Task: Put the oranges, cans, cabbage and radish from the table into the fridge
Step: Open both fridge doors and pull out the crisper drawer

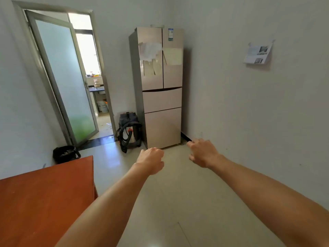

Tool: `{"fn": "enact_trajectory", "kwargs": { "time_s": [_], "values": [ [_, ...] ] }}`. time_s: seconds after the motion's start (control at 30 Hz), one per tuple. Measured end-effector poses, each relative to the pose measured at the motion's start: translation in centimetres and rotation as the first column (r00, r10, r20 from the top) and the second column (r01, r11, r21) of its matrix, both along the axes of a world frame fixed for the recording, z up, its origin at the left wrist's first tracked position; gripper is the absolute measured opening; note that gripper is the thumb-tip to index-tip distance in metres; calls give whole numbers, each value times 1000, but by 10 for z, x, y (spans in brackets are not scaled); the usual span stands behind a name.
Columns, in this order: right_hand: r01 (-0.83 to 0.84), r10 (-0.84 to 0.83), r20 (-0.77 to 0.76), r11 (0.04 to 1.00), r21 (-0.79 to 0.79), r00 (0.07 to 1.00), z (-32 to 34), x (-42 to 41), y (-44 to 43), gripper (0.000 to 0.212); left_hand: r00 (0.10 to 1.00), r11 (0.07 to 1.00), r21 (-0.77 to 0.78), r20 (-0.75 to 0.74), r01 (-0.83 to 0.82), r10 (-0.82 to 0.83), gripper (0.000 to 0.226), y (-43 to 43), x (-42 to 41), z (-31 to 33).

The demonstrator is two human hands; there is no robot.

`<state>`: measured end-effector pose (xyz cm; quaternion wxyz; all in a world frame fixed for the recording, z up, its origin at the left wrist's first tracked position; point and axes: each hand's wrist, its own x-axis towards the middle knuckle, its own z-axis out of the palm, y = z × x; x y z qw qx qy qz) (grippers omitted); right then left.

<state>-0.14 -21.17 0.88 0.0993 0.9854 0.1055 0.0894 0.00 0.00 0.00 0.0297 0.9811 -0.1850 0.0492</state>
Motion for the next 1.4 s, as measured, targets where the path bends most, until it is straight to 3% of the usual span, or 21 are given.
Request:
{"fn": "enact_trajectory", "kwargs": {
  "time_s": [0.2,0.73,0.93,1.17,1.4],
  "values": [
    [-42,41,-31,999,-14,999,-28,88,-29,42,999,1000,12,-30,-24,24,28,-30,81,-23],
    [-77,77,10,996,47,997,-26,350,-104,40,990,992,3,-66,-123,123,30,-80,315,-20],
    [-67,67,12,997,43,998,-38,473,-112,39,995,996,13,-46,-85,85,27,-93,443,-28],
    [-20,14,53,994,112,998,-5,623,-132,38,999,999,27,6,-44,44,29,-110,603,7],
    [-11,8,28,994,106,1000,-20,762,-172,39,999,998,45,-24,-32,33,32,-144,745,-4]
  ]
}}
